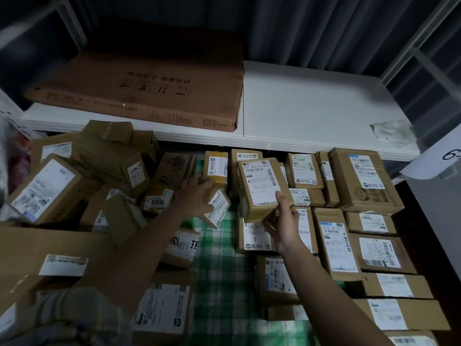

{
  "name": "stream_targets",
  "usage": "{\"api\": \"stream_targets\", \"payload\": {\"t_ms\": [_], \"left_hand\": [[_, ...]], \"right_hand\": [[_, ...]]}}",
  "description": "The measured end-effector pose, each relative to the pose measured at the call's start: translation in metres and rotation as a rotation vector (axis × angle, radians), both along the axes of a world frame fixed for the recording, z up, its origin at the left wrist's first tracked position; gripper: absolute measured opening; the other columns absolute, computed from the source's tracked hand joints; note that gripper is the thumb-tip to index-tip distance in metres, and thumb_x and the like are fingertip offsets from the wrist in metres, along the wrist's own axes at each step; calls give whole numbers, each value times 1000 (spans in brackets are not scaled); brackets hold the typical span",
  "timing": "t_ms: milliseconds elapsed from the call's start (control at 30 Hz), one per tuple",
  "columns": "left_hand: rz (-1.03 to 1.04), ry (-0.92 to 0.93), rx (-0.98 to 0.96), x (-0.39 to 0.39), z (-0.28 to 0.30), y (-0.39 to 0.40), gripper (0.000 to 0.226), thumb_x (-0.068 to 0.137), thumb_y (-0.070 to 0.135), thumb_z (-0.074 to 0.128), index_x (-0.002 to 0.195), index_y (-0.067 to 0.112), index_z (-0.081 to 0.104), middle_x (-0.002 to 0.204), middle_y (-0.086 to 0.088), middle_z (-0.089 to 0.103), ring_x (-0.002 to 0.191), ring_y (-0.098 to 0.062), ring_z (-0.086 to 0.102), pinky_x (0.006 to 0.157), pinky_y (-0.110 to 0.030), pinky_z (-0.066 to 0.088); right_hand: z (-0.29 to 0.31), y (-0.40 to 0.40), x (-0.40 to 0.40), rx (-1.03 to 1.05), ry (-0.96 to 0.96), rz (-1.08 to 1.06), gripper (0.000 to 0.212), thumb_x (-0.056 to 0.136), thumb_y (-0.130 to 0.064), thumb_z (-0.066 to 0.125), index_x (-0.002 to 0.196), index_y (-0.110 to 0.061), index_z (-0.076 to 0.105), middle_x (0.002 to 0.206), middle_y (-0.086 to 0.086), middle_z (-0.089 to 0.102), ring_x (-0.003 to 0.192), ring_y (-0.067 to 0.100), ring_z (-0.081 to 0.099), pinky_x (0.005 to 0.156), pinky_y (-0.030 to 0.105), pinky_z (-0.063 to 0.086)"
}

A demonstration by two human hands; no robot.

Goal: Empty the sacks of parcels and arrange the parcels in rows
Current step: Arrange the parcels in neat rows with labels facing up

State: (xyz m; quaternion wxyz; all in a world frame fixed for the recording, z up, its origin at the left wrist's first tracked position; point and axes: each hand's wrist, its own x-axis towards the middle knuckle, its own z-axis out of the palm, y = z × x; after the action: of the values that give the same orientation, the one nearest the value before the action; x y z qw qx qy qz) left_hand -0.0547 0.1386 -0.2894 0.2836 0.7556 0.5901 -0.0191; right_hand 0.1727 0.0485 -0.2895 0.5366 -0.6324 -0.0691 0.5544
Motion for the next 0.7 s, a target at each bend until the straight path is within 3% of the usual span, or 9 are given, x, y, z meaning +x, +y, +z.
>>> {"api": "stream_targets", "payload": {"t_ms": [67,167,333,433,600,700], "left_hand": [[-34,-83,-77,0,-1,10,83,76,22,73,147,33,32,155,-3,20,139,-33,23,111,-48,30],[-93,-181,-207,1,-5,18,78,77,12,73,145,30,39,150,-3,31,134,-28,36,105,-40,39],[-135,-196,-352,16,-15,24,72,84,3,60,148,25,35,157,2,21,134,-25,37,102,-37,43],[-75,-263,-320,21,-19,24,68,91,-1,51,150,27,32,158,-1,22,137,-27,35,97,-31,42],[-77,-275,-207,20,-21,20,61,96,-1,48,150,22,32,156,-6,29,138,-29,33,102,-35,39],[-111,-263,-159,22,-21,18,52,96,-7,44,142,15,46,149,-6,39,134,-25,39,97,-24,35]], "right_hand": [[-1,3,5,0,13,-16,96,68,-57,75,144,-21,28,137,14,50,117,32,56,94,49,53],[-5,4,12,19,31,-36,88,78,-51,72,146,-20,26,141,14,47,121,33,54,93,47,53],[-7,7,21,10,27,-36,91,75,-55,71,147,-16,32,141,16,48,120,31,55,73,34,58],[-8,8,25,-4,16,-18,105,62,-62,74,148,-18,34,142,15,49,120,30,56,69,31,59],[-13,13,23,21,68,-33,86,79,-49,72,147,-17,31,136,12,54,114,28,61,69,32,59],[-12,17,17,26,103,-31,102,61,-55,79,145,-19,34,133,11,57,111,28,63,76,39,59]]}}
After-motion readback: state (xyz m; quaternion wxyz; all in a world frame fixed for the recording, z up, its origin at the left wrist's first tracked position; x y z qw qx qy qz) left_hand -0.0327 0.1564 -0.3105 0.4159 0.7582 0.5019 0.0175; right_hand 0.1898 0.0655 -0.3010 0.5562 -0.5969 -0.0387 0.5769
